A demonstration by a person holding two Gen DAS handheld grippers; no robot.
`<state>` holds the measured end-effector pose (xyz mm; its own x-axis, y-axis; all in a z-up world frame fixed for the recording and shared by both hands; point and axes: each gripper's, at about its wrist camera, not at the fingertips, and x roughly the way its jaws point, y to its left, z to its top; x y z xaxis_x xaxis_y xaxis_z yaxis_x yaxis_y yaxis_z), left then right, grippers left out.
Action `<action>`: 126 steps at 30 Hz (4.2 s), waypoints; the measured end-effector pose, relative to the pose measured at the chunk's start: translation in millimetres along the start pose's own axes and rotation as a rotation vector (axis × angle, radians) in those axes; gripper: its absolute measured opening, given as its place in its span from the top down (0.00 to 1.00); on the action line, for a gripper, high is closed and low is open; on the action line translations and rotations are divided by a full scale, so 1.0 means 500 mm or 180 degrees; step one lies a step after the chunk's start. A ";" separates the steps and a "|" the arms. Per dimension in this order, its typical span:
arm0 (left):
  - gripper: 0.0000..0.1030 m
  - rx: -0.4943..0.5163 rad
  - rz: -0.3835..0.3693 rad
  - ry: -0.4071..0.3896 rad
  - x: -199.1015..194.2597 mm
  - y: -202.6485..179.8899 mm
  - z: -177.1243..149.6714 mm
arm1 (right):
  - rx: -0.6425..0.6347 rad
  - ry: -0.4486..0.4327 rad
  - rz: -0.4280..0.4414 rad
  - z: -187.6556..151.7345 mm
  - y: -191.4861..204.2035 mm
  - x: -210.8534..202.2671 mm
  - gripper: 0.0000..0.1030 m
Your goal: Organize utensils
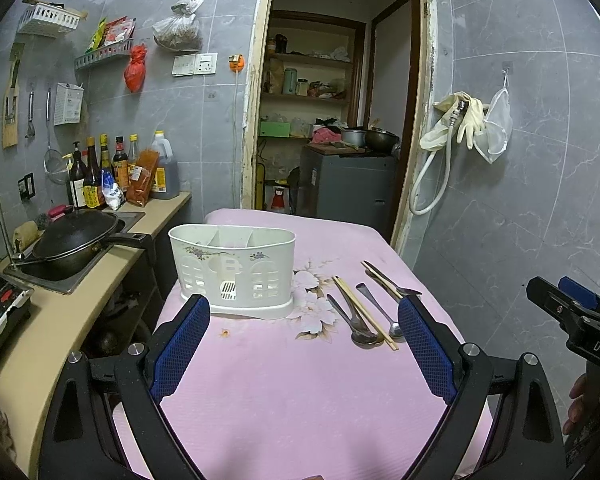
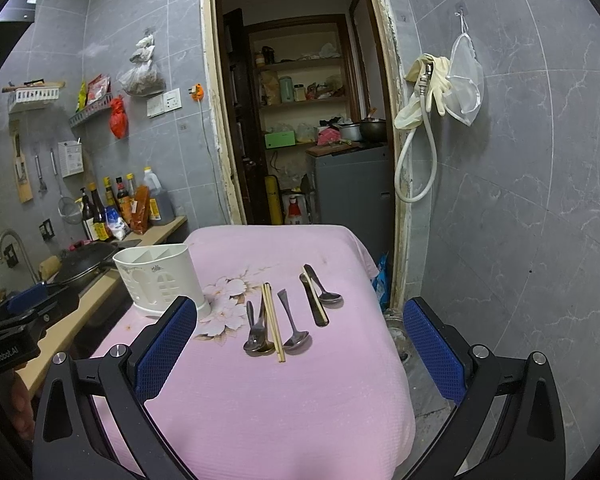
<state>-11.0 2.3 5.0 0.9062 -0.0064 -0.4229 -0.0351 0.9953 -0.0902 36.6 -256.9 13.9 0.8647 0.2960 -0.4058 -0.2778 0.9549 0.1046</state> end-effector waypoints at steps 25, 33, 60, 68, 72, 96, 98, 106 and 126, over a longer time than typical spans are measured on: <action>0.11 0.0000 0.0002 0.0015 -0.002 0.000 -0.003 | 0.0018 0.0000 0.0004 -0.001 -0.007 0.009 0.00; 0.11 0.0026 0.0007 0.0019 0.010 -0.008 -0.012 | 0.0034 0.0004 0.0010 -0.003 -0.005 0.017 0.00; 0.11 0.0079 -0.0013 0.0048 0.036 0.011 -0.002 | 0.0084 0.0018 -0.0042 -0.004 0.000 0.036 0.00; 0.11 0.0201 -0.0142 -0.0156 0.051 0.019 0.038 | 0.0000 -0.0144 -0.0153 0.020 0.028 0.031 0.00; 0.11 0.0173 -0.0182 -0.0267 0.068 0.015 0.063 | -0.0047 -0.0242 -0.0222 0.042 0.033 0.030 0.00; 0.11 -0.0240 0.0093 0.0628 0.373 -0.070 0.019 | -0.0407 0.0500 0.0352 0.115 -0.144 0.380 0.02; 0.11 -0.0312 0.0184 0.0777 0.406 -0.069 0.003 | -0.0407 0.0652 0.0399 0.109 -0.156 0.416 0.10; 0.31 -0.0503 0.0457 0.1253 0.514 -0.056 -0.053 | -0.0536 0.1307 0.0534 0.065 -0.179 0.570 0.30; 0.67 -0.0151 0.0429 0.2105 0.629 -0.076 -0.084 | -0.1004 0.1899 0.0735 0.016 -0.141 0.704 0.56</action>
<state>257.8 -41.5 -162.4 0.4446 0.0448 -0.8946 -0.1621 0.9863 -0.0311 363.9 -219.7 -129.1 0.4179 0.3410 -0.8421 -0.6120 0.7907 0.0165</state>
